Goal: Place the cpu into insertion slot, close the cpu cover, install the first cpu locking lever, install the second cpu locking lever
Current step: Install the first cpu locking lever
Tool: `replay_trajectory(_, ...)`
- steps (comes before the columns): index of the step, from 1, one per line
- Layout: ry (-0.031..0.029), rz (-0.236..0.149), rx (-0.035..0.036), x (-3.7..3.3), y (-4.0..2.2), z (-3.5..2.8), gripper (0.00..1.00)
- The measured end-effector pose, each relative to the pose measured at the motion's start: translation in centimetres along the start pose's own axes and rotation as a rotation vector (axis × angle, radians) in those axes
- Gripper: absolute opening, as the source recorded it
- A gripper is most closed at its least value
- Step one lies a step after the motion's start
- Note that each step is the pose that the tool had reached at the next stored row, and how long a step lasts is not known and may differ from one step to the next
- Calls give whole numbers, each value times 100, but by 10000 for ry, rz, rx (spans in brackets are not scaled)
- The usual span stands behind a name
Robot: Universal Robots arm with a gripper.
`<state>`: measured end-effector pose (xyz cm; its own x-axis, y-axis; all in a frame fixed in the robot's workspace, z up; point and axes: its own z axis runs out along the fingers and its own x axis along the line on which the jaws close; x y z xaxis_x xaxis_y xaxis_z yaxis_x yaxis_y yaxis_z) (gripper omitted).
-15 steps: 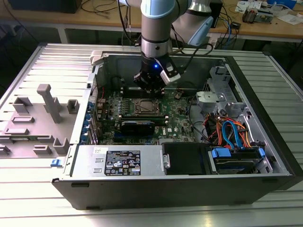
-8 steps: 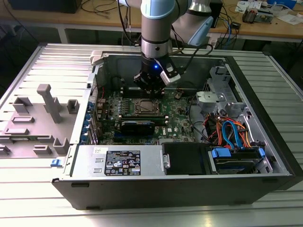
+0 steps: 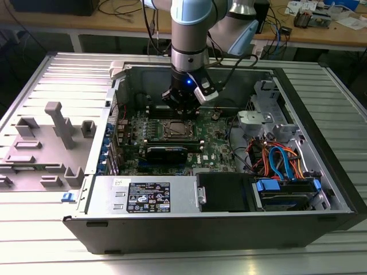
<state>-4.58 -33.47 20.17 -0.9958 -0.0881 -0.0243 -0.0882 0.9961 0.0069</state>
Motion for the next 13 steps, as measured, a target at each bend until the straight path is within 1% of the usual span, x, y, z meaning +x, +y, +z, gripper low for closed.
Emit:
replay_trajectory(6, -2, 0, -4, -1, 5, 1, 11)
replay_trajectory(8, -7, 0, -14, -3, 9, -13, 11)
replay_trajectory(11, -3, 0, -6, -2, 8, -40, 11)
replay_trajectory(13, -4, 0, -8, -3, 8, -43, 11)
